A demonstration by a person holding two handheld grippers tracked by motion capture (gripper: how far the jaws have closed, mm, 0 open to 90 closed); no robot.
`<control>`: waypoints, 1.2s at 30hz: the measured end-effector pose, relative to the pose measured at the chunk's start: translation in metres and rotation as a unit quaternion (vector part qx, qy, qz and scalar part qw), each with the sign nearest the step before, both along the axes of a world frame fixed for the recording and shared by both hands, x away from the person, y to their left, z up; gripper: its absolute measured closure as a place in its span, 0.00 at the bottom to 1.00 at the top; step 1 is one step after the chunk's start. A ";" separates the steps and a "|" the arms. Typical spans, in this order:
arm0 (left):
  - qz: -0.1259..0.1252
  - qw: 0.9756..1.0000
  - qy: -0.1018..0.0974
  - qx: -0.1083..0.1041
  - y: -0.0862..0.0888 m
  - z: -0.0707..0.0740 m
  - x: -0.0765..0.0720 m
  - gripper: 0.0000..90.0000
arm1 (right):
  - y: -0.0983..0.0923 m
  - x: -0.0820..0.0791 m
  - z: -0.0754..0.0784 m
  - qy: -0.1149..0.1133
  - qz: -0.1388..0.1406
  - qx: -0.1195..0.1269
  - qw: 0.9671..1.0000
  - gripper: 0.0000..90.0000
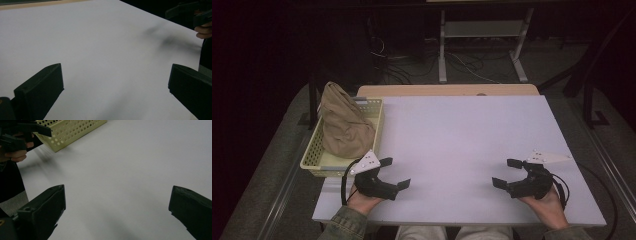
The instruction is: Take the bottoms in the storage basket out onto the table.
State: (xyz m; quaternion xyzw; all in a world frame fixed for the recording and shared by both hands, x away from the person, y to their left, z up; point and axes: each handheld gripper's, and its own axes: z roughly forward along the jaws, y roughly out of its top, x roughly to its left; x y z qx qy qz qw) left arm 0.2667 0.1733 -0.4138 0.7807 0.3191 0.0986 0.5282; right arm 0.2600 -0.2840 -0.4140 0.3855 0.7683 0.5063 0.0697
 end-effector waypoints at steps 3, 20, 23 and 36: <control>0.001 1.000 0.001 -0.002 0.000 0.000 0.000 0.00 | 0.000 0.000 0.000 0.001 0.000 0.002 1.000 0.01; -0.008 1.000 0.006 0.014 -0.003 0.000 0.000 0.00 | 0.001 -0.002 0.000 0.001 0.005 -0.001 1.000 0.01; -0.008 1.000 0.006 0.019 -0.004 0.001 0.001 0.00 | 0.001 -0.002 0.000 0.002 0.006 -0.002 1.000 0.01; -0.006 0.999 0.022 0.028 0.002 0.010 0.002 0.00 | 0.001 -0.002 0.000 0.001 0.007 0.000 1.000 0.01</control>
